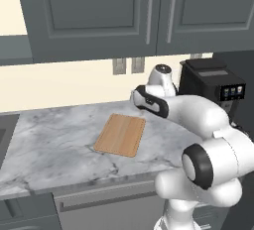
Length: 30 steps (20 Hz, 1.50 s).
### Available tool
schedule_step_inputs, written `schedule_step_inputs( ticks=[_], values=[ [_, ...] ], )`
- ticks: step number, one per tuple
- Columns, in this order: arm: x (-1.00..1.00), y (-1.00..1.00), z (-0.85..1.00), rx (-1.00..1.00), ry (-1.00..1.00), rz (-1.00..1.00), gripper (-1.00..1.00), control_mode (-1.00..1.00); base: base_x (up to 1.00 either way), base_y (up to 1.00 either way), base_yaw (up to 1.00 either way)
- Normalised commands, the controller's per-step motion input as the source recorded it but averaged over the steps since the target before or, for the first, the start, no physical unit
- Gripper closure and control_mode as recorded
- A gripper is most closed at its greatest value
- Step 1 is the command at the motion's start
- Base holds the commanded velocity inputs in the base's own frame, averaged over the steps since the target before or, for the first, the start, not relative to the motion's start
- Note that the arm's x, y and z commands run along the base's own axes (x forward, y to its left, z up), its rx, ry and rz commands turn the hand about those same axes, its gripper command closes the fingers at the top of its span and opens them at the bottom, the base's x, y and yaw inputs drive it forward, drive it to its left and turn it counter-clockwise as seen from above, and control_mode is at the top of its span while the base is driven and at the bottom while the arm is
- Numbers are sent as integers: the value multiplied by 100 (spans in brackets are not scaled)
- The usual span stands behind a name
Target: Move the cutting board and knife to the sink. Then move spray from the shelves to the counter.
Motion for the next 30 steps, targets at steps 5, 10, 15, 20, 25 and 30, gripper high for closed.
schedule_step_inputs(
  ticks=[5,10,15,20,25,30],
  values=[
    [46,23,-33,0,0,-3,-100,-100,0,0,0],
    [38,8,-33,6,0,-2,-100,-100,0,0,0],
    [31,11,-34,4,0,0,-100,-100,0,0,0],
    [25,12,-32,0,0,0,-100,-100,0,0,0],
    [27,11,-18,0,0,0,-100,-100,0,0,0],
    [23,6,-10,0,0,0,-100,-100,0,0,0]
  ],
)
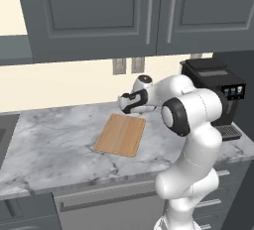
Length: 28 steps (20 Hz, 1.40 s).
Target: Move the cutting board and knife to the sink. Then move spray from the shelves to the counter.
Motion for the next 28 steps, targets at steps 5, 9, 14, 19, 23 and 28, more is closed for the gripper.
schedule_step_inputs(
  ticks=[5,9,14,19,23,28],
  values=[
    [26,0,-12,0,0,0,-100,-100,0,0,0],
    [30,0,-14,0,0,0,-100,-100,0,0,0],
    [27,0,-19,0,0,0,-100,-100,0,0,0],
    [18,3,-25,0,0,0,-100,-100,0,0,0],
    [24,3,-20,0,0,0,-100,-100,0,0,0],
    [26,0,-18,0,0,0,-100,-100,0,0,0]
  ],
)
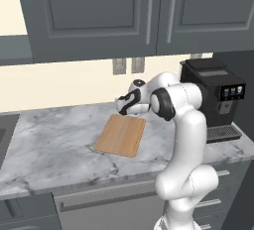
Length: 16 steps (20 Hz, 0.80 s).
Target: Move the cutting board and knife to the sink. Then move spray from the shelves to the counter.
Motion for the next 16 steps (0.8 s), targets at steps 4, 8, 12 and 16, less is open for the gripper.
schedule_step_inputs(
  ticks=[4,8,12,16],
  values=[
    [21,0,-21,0,1,-1,-100,-100,0,0,0],
    [18,0,-20,0,1,0,-100,-100,0,0,0],
    [14,4,-23,1,4,-3,-100,-100,0,0,0],
    [3,7,-26,1,5,-2,-100,-100,0,0,0]
  ],
)
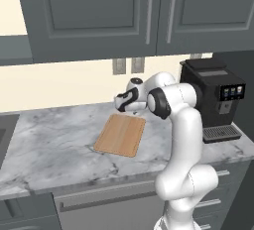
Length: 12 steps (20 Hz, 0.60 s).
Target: Move the cutting board and knife to the sink. Then move spray from the shelves to the counter.
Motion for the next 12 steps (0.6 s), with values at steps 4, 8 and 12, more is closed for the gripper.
schedule_step_inputs(
  ticks=[4,8,12],
  values=[
    [-25,10,-31,0,6,0,-100,-100,0,0,0],
    [-41,15,-31,0,0,0,-100,-100,0,0,0],
    [-43,22,-29,0,0,-2,-100,-100,0,0,0]
  ],
)
